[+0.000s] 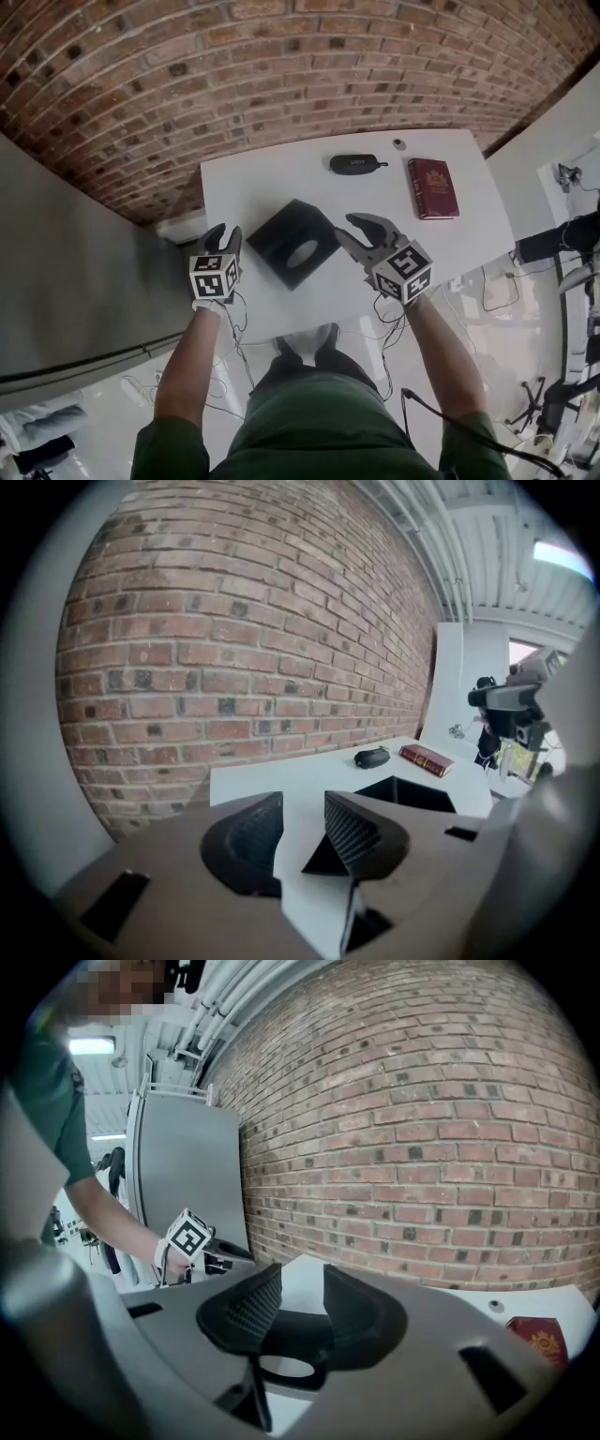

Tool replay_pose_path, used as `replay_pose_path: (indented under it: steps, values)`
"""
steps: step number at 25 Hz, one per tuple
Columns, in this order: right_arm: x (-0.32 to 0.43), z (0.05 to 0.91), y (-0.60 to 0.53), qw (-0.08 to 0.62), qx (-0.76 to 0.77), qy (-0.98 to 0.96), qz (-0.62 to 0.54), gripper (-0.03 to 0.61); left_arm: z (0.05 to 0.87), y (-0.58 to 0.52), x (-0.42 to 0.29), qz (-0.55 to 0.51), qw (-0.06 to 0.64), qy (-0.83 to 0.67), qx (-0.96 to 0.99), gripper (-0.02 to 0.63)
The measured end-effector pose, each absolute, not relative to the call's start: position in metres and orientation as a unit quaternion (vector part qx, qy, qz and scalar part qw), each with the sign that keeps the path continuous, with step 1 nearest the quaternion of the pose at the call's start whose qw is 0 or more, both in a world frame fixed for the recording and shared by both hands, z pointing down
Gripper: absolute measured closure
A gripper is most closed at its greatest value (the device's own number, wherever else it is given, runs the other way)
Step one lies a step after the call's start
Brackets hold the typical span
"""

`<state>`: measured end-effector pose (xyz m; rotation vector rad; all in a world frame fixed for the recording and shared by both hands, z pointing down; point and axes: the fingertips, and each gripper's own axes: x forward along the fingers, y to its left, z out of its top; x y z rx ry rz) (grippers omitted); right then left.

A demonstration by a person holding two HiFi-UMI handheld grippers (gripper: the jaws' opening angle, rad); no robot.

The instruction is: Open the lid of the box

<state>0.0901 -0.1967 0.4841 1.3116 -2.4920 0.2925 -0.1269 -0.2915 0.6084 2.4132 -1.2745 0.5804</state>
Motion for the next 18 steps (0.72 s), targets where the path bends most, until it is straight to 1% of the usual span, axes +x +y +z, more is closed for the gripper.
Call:
replay_pose_path:
  steps: [6, 8, 13, 18]
  values:
    - [0.101, 0.46, -0.206, 0.139, 0.498, -0.853, 0.072, 0.466, 0.531, -0.286, -0.103, 0.166, 0.106, -0.442, 0.875, 0.485]
    - [0.104, 0.445, -0.209, 0.135, 0.515, -0.845, 0.046, 0.468, 0.506, -0.283, -0.095, 0.145, 0.099, -0.443, 0.879, 0.486]
    - [0.11, 0.404, -0.208, 0.098, 0.541, -0.835, 0.004, 0.481, 0.453, -0.269, -0.083, 0.079, 0.104, -0.456, 0.88, 0.491]
    - [0.119, 0.371, -0.201, 0.062, 0.567, -0.821, -0.02, 0.495, 0.407, -0.256, -0.072, 0.043, 0.073, -0.462, 0.883, 0.494]
